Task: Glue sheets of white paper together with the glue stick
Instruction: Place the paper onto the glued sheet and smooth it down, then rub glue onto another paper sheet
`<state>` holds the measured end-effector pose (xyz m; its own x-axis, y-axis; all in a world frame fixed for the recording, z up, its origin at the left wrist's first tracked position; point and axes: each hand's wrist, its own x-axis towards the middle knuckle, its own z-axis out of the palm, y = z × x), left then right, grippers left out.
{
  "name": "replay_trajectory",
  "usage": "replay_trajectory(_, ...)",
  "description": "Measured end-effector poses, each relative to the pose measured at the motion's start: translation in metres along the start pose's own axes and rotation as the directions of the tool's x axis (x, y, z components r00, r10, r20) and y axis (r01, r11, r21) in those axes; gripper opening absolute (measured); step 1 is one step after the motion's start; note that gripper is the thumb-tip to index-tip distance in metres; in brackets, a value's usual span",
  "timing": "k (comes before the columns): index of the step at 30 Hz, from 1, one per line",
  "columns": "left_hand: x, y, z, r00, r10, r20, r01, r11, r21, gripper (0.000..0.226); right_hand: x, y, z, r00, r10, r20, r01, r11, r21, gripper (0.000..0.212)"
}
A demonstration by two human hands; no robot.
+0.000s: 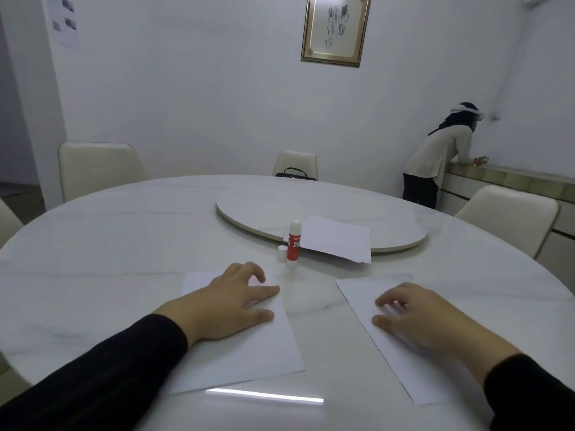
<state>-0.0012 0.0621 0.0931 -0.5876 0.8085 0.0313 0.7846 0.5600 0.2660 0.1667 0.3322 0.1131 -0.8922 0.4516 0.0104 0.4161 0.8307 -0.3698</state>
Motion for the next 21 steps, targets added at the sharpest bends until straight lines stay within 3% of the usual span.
replay_trajectory(7, 0.004, 0.044, 0.01, 0.996, 0.087, -0.036, -0.089, 0.994, -0.057, 0.046, 0.014, -0.022, -0.006, 0.999, -0.01, -0.04, 0.008, 0.998, -0.059, 0.041)
replay_trajectory(10, 0.007, 0.047, 0.015, 0.993, 0.117, 0.011, -0.117, 0.993, -0.006, 0.054, 0.042, -0.056, -0.004, 0.989, -0.072, -0.127, 0.084, 0.992, 0.092, 0.039)
replay_trajectory(15, 0.006, 0.045, 0.025, 0.99, 0.119, 0.077, -0.122, 0.992, 0.03, 0.073, 0.089, -0.114, 0.024, 0.99, -0.054, -0.128, 0.099, 0.919, 0.381, 0.063)
replay_trajectory(17, 0.006, 0.045, 0.026, 0.989, 0.132, 0.067, -0.135, 0.99, 0.04, 0.075, 0.102, -0.127, 0.034, 0.989, -0.011, -0.149, 0.079, 0.882, 0.464, 0.059)
replay_trajectory(21, 0.006, 0.045, 0.025, 0.987, 0.147, 0.065, -0.148, 0.989, 0.014, 0.076, 0.121, -0.138, 0.051, 0.981, 0.027, -0.194, 0.067, 0.884, 0.462, 0.037)
